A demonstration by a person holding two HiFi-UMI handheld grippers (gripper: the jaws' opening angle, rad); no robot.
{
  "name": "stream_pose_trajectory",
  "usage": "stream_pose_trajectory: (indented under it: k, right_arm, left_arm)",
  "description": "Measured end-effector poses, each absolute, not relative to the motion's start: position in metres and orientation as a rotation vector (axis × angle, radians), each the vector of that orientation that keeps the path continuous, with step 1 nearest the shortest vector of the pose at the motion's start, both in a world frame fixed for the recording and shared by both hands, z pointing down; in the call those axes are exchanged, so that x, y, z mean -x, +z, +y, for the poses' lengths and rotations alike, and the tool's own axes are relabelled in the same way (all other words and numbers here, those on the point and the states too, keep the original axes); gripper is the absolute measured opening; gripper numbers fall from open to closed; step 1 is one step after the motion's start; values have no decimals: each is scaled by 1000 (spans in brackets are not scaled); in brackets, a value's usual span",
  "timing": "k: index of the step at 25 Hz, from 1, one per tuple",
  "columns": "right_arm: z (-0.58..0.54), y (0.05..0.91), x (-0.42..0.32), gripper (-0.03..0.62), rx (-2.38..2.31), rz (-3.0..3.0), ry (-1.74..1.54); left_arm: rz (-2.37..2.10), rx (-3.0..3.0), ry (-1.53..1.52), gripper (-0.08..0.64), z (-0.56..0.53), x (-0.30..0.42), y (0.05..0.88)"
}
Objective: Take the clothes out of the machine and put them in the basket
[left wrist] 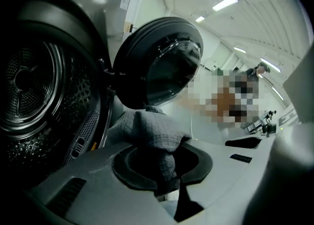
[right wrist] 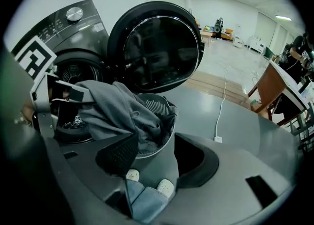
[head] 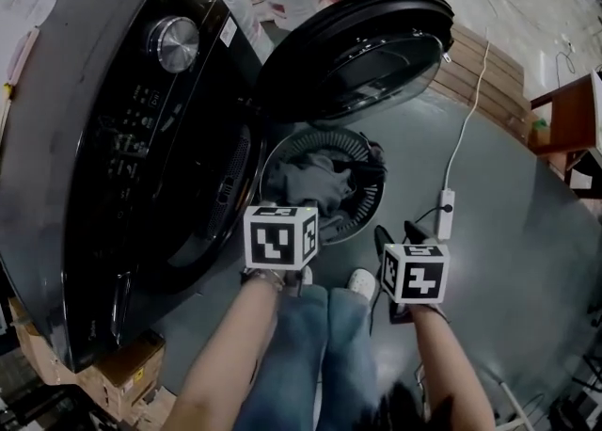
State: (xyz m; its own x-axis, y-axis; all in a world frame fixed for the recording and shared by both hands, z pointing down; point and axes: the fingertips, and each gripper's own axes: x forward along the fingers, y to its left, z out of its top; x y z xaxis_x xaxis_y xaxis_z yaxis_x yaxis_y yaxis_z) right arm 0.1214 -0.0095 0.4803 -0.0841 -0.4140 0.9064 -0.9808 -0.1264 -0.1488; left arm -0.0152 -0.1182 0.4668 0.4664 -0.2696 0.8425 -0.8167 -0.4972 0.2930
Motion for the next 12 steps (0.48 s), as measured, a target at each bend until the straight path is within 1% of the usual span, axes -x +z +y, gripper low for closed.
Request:
stream_pose_trajectory:
  k: [12]
  right_arm:
    - [-41, 558, -128, 230, -1609, -1536, 1255]
  left_arm:
    - [-858, -1885, 1107, 66, -127, 13, 587]
